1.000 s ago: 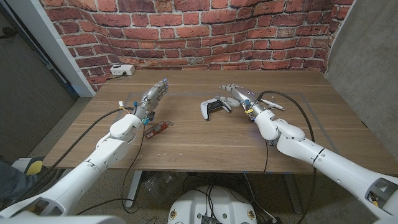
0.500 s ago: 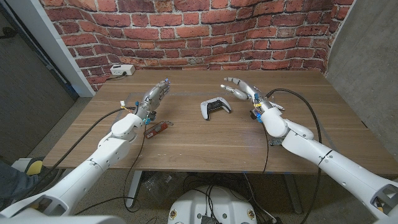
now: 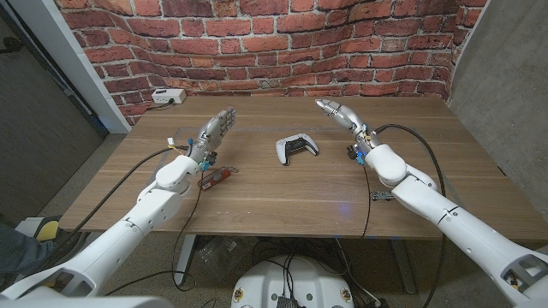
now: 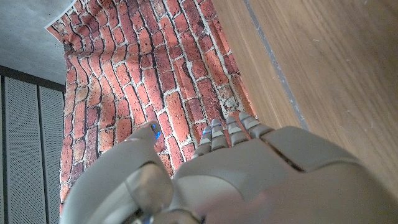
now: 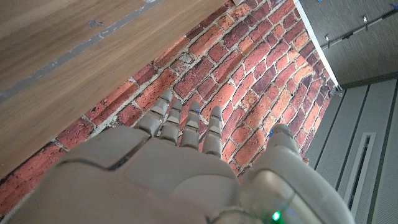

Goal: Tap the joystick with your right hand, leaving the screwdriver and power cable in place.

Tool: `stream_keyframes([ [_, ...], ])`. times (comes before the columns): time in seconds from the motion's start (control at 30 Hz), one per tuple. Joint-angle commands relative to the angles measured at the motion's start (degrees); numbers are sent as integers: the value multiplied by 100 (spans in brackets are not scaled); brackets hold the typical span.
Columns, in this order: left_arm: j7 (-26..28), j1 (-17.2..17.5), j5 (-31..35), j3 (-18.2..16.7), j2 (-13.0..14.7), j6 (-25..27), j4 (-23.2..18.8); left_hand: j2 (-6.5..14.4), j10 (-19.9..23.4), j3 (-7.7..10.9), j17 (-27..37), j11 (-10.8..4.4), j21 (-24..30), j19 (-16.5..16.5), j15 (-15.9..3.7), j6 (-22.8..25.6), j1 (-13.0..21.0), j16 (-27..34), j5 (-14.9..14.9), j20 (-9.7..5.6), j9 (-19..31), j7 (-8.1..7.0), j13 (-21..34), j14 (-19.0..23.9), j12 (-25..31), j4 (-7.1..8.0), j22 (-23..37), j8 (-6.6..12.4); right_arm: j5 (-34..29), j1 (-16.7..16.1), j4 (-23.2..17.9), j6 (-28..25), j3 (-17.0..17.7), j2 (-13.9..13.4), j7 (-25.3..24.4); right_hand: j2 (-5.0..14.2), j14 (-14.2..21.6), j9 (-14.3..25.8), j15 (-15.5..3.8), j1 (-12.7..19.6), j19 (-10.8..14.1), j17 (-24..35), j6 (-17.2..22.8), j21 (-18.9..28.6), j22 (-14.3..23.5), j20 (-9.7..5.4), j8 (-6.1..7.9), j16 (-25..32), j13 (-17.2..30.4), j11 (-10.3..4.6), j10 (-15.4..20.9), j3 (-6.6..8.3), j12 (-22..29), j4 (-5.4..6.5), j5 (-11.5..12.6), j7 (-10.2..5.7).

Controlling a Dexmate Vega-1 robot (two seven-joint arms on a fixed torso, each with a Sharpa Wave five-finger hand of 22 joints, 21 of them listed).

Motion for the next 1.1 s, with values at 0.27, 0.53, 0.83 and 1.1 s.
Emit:
stream_keyframes([
  [0.27,241,89,111,23,53,213,-279,-91,-14,-87,17,22,0,-51,47,-41,-97,1,-113,5,4,9,10,-14,-14,-1,31,-31,2350,112,721,491,433,196,1549,-19,54,31,21,-76,62,19,-63,32,17,-83,-30,27,14,84,32,7,30,45,-26,134],
  [0.53,308,165,109,-8,72,217,-348,-119,-11,-116,14,24,-1,-50,47,-38,-126,1,-155,5,2,13,9,-11,-12,-6,31,-30,2768,203,1028,383,464,298,1894,-48,44,30,44,-120,77,22,-107,30,18,-92,-48,20,14,105,15,-22,17,59,-34,159],
  [0.83,236,139,94,-12,68,167,-286,-147,-5,-147,12,27,-1,-49,55,-37,-157,2,-200,14,0,16,10,-8,-8,-12,30,-29,2852,267,1331,480,453,451,1995,-102,37,28,21,-169,109,24,-119,33,17,-166,-51,16,15,150,-5,-64,3,68,-38,196],
  [1.1,206,120,80,-11,92,209,-293,-162,-2,-167,10,29,-4,-54,54,-22,-179,0,-232,29,-1,14,10,-10,-7,-16,28,-24,2825,240,1336,405,442,452,1900,-124,35,27,-1,-192,115,24,-122,27,16,-199,-51,13,16,172,-22,-83,-7,73,-36,210],
])
